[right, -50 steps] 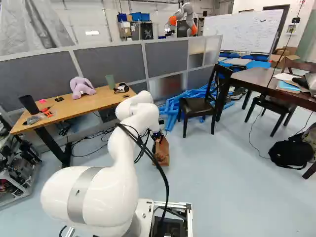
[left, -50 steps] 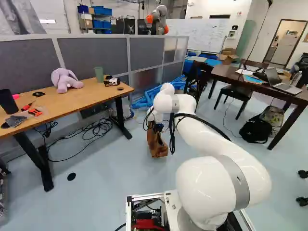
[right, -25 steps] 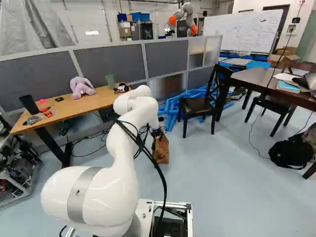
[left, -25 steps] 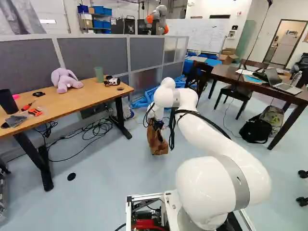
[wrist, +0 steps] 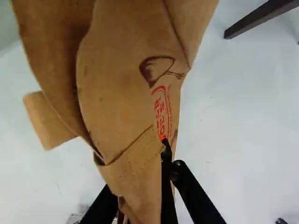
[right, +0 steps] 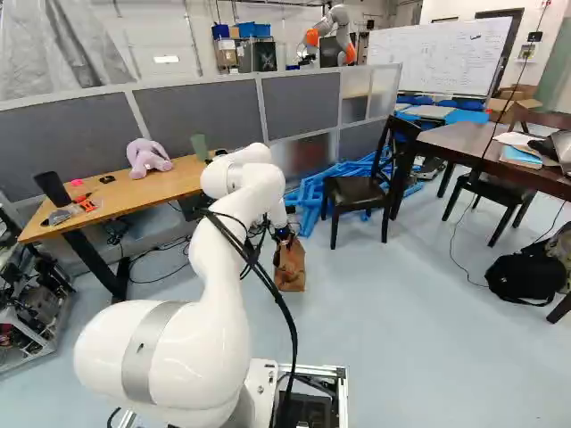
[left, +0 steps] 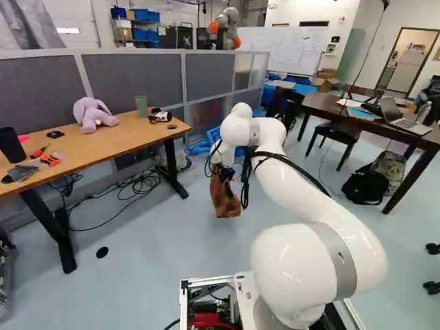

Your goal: Pick up the bag on the ground and place it on the table

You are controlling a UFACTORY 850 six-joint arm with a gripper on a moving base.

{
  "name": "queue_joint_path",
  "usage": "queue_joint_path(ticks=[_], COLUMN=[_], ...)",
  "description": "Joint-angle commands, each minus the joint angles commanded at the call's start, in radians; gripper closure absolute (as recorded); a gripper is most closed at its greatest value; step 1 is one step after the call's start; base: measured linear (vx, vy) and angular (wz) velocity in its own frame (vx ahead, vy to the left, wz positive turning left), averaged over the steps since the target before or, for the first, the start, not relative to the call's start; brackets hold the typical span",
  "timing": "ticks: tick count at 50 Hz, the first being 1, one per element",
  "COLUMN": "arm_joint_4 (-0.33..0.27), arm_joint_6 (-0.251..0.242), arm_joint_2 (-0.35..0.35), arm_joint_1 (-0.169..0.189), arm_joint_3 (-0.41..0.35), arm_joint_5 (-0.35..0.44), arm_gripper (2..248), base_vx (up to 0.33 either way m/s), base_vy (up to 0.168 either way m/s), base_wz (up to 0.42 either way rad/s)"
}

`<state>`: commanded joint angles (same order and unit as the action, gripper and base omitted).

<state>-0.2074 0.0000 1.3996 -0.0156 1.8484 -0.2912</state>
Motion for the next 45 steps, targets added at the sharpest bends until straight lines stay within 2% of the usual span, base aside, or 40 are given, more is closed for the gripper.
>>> queue_joint_path(ticks=[45], arm_joint_4=[0.0], arm_joint_6=[0.0], arm_joint_2=[-0.149], arm_joint_1=[0.0], arm_joint_3=[-0.115], arm_joint_5=[-0.025], arm_gripper=[229], base_vx=[0.0], base_vy=[0.0], base_wz=[0.0])
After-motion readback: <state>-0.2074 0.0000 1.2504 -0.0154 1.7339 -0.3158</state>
